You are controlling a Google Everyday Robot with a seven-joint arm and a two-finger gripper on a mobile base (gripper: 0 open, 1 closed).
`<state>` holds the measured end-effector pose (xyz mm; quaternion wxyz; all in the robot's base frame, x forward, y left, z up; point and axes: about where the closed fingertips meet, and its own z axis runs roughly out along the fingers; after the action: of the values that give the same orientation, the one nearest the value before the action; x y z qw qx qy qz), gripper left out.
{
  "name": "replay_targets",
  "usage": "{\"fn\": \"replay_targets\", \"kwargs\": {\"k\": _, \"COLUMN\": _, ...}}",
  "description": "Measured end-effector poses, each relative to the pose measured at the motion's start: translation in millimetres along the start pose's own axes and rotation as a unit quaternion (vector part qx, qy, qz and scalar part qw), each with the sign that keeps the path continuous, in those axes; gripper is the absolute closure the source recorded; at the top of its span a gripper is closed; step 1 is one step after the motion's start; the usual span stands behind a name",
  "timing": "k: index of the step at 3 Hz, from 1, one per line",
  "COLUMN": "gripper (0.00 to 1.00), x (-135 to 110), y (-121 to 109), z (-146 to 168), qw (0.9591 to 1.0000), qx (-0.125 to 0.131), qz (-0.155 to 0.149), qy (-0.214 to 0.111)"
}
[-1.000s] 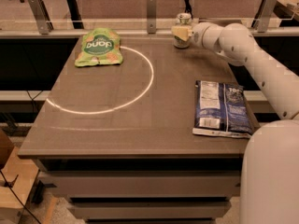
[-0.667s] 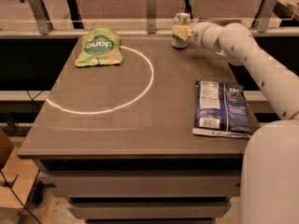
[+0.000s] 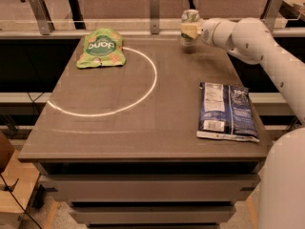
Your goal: Move 7up can near blue chip bag
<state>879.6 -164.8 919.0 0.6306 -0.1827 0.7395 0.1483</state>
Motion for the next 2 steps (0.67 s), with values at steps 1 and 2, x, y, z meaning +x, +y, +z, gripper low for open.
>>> {"fn": "replay_targets", "kwargs": {"k": 1, "gripper": 1.0, "x": -15, "y": 12, "z": -40, "qw": 0.9993, "qx": -0.027, "qz": -0.024, "qy": 0.01}}
{"fn": "replay_targets", "kwargs": {"k": 2, "gripper": 1.0, "x": -24, "y": 27, "z": -98, "qw": 0.9974, "qx": -0.055, "qz": -0.042, "qy": 0.018}}
